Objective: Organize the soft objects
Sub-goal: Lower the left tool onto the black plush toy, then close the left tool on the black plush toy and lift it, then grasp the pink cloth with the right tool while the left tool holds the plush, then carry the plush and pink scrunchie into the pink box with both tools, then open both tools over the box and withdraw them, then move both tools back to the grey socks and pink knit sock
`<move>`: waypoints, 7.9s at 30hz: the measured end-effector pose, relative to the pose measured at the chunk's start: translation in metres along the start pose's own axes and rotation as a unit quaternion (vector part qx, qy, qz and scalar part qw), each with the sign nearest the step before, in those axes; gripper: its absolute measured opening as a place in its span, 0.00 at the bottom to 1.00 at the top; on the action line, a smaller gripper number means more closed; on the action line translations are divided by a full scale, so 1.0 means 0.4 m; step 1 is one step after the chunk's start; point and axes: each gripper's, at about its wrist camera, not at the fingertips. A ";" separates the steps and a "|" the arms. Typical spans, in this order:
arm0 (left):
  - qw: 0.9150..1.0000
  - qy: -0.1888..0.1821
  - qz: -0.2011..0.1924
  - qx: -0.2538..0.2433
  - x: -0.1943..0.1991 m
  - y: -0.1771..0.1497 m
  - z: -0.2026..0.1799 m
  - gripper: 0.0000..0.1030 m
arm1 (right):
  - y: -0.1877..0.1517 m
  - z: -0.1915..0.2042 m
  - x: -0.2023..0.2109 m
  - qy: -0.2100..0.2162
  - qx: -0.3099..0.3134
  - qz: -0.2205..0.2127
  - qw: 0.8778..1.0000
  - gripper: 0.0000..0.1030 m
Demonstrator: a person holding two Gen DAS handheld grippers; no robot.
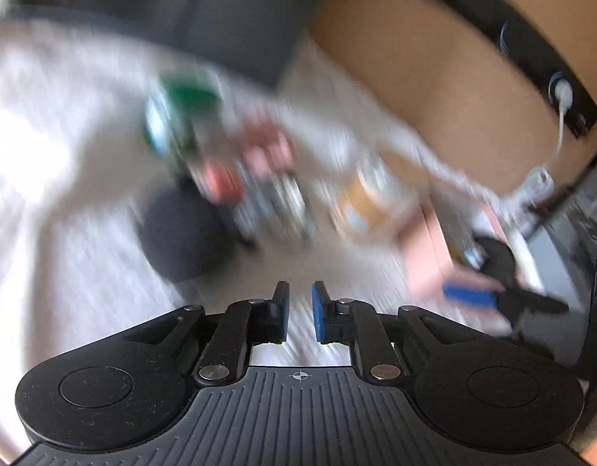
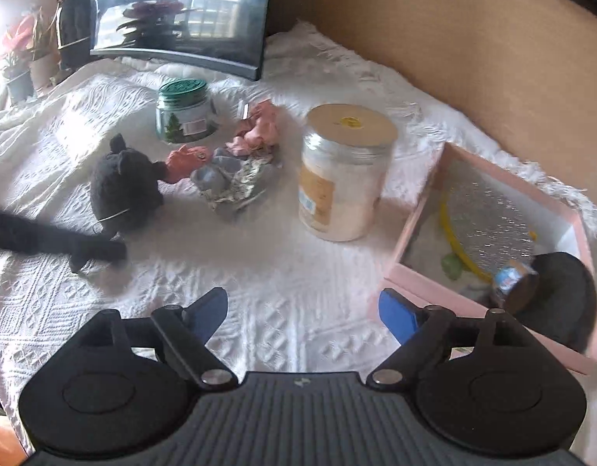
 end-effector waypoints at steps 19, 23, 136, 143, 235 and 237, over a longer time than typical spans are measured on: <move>0.987 0.158 0.022 -0.036 -0.158 0.073 -0.027 0.55 | -0.075 0.022 -0.081 0.005 0.006 0.024 1.000 0.97; 0.983 0.176 0.047 -0.001 -0.186 0.072 0.006 0.79 | -0.083 0.008 -0.087 0.012 0.003 0.015 1.000 1.00; 0.909 -0.122 0.142 -0.372 -0.461 0.121 -0.676 0.78 | 0.199 -0.524 0.290 -0.069 -0.305 -0.139 0.940 0.13; 0.895 -0.112 0.143 -0.407 -0.517 0.113 -0.683 0.79 | 0.139 -0.626 0.128 -0.068 -0.380 -0.072 0.920 0.13; 0.997 -0.049 0.058 0.007 -0.226 0.072 0.210 0.73 | 0.400 0.110 -0.435 -0.049 0.064 0.125 0.989 0.31; 0.997 -0.047 0.058 0.005 -0.218 0.069 0.204 0.73 | 0.392 0.088 -0.406 -0.019 0.022 0.141 0.990 0.31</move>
Point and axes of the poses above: each gripper's, at about its wrist camera, not at the fingertips, and x roughly against the way its jaws point, z to its left, y to its top, and after that the axes turned 6 degrees about y, right-handed
